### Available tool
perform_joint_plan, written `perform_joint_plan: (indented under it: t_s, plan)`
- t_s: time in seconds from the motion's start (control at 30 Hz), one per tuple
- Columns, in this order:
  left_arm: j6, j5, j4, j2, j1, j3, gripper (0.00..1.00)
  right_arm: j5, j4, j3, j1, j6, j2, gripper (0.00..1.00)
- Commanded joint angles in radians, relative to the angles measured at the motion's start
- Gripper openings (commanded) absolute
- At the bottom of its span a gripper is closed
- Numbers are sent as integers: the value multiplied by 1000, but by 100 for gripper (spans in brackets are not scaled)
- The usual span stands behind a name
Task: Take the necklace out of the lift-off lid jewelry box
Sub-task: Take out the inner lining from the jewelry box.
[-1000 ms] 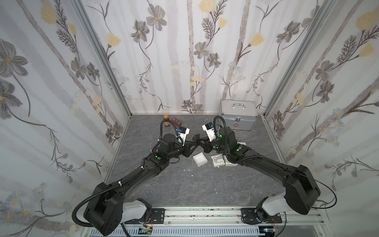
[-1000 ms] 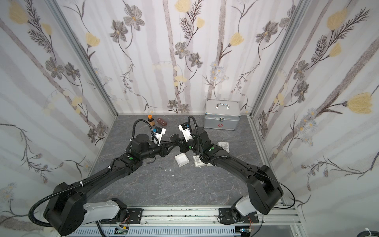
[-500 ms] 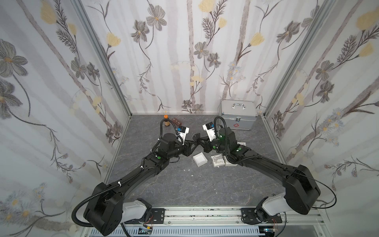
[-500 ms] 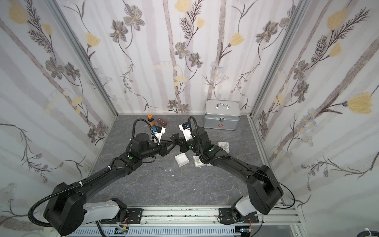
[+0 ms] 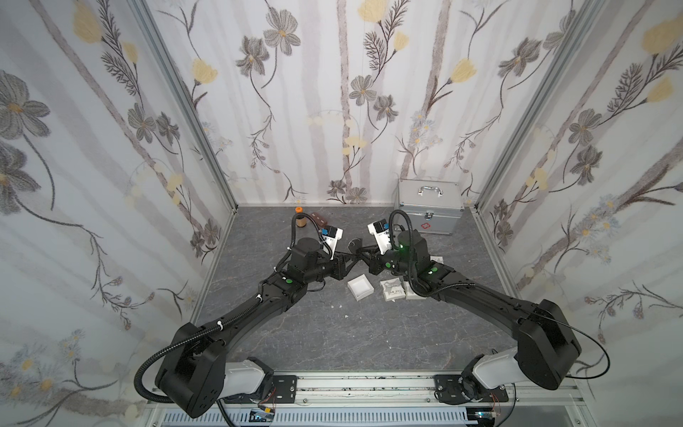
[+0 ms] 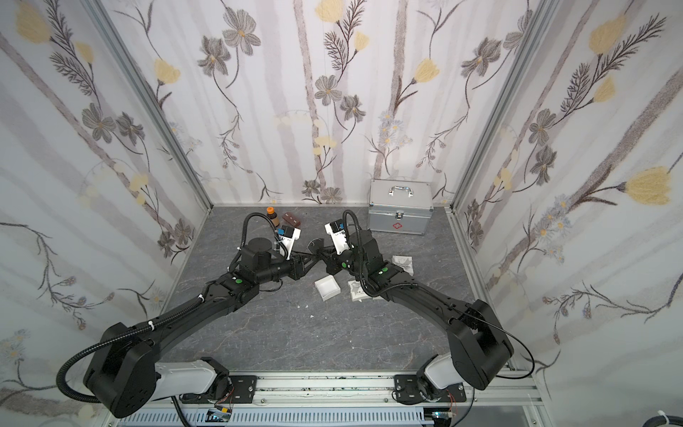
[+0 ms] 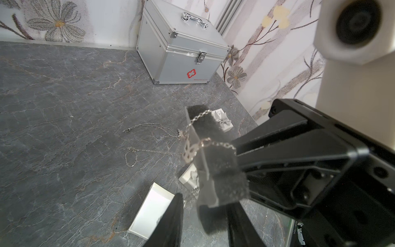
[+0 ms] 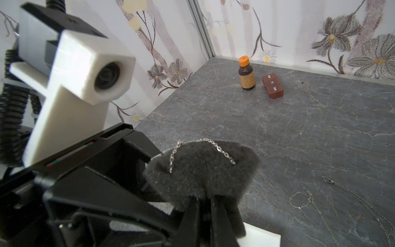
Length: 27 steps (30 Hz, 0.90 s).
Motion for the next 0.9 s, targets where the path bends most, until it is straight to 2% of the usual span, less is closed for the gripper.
perform_joint_plan:
  t_s: [0.0,0.17,0.37,0.57,0.77,0.87]
  plan:
    - [-14,3,23,-1,2,5,30,-28,51,0,0,3,-3,9]
    - [-17,5,37,-5,1,5,24,-41,54,2,-2,5,4,11]
    - [-12,3,42,-8,2,5,9,-52,51,3,-10,8,10,15]
    - [21,-15,4,-32,3,10,0,-140,73,-28,-62,38,-12,22]
    - [93,-8,-59,-64,8,25,0,-267,52,-57,-102,9,-74,39]
    - [141,11,-88,-70,10,27,0,-296,36,-72,-113,-14,-102,40]
